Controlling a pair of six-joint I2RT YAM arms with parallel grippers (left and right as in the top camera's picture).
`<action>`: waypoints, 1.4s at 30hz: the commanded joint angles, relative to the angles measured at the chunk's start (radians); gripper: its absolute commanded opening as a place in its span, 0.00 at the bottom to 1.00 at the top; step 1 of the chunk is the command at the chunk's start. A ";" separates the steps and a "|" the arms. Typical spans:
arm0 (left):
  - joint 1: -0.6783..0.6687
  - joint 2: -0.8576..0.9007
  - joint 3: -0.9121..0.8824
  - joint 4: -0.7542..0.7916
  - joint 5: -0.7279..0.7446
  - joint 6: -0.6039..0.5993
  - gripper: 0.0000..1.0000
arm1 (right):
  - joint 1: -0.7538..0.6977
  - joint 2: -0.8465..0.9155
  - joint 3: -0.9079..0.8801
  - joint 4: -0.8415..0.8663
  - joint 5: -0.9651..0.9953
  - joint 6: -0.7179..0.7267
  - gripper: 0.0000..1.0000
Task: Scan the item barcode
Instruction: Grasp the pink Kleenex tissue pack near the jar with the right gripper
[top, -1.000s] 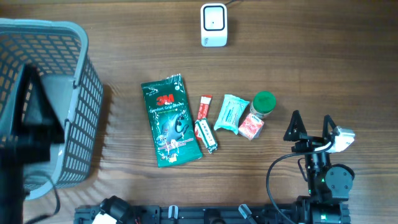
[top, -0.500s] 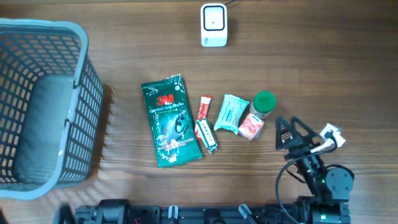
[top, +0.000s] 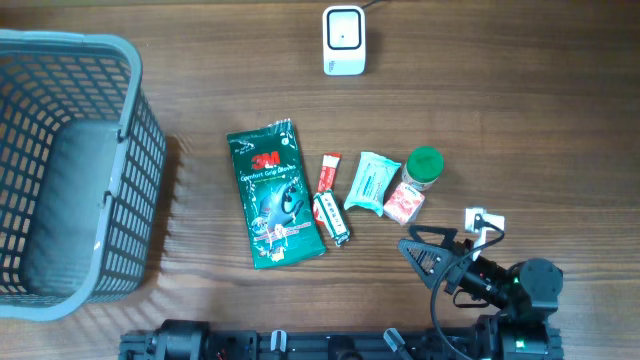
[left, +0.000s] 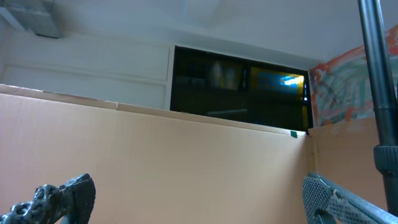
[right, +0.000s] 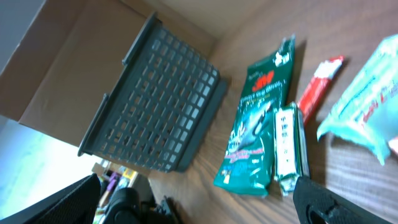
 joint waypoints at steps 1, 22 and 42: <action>-0.007 -0.056 -0.010 -0.001 0.022 0.002 1.00 | 0.006 0.022 0.050 -0.062 -0.044 -0.055 0.99; 0.090 -0.062 -0.063 -0.062 -0.142 0.013 1.00 | 0.177 0.319 0.501 -0.568 0.410 -0.077 1.00; 0.090 -0.061 -0.481 0.074 -0.385 -0.078 1.00 | 0.488 1.110 0.592 -0.414 0.978 0.090 0.95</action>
